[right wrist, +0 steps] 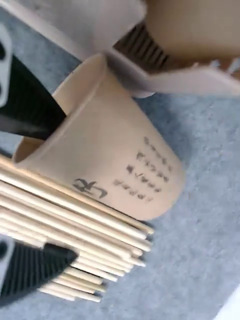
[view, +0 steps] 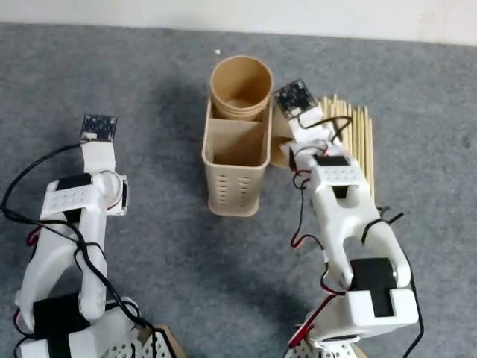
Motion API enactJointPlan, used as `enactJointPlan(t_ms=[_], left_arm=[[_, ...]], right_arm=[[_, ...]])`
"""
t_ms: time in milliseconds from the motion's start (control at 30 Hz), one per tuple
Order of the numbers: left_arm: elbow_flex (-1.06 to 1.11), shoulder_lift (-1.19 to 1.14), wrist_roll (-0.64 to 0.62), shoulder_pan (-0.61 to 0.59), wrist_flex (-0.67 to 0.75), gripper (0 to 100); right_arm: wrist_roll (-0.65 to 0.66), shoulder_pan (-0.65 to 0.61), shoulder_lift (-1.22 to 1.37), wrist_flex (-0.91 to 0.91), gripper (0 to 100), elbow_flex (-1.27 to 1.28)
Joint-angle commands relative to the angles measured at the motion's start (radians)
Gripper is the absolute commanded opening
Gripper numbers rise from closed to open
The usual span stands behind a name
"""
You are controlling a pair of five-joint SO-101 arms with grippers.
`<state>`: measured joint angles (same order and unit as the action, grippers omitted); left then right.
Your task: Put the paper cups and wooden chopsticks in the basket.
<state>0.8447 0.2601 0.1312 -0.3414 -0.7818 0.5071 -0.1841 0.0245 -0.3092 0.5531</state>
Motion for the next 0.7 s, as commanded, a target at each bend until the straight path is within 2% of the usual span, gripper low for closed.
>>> enactJointPlan(t_ms=[0, 100, 300, 400, 667], left_arm=[[-0.002, 0.036, 0.005, 0.012, 0.012, 14], [-0.002, 0.036, 0.005, 0.012, 0.012, 14], [-0.002, 0.035, 0.005, 0.012, 0.012, 14], [0.007, 0.035, 0.005, 0.022, 0.012, 14], [0.044, 0.035, 0.005, 0.022, 0.094, 14]], right_arm=[[-0.015, 0.012, -0.005, 0.087, 12.1, -0.022], [-0.011, 0.012, 0.019, 0.124, 3.0, -0.028], [-0.014, 0.038, 0.104, 0.110, 2.3, -0.077], [-0.018, 0.065, 0.102, -0.005, 2.2, -0.174], [-0.166, 0.128, 0.102, -0.383, 2.2, -0.562]])
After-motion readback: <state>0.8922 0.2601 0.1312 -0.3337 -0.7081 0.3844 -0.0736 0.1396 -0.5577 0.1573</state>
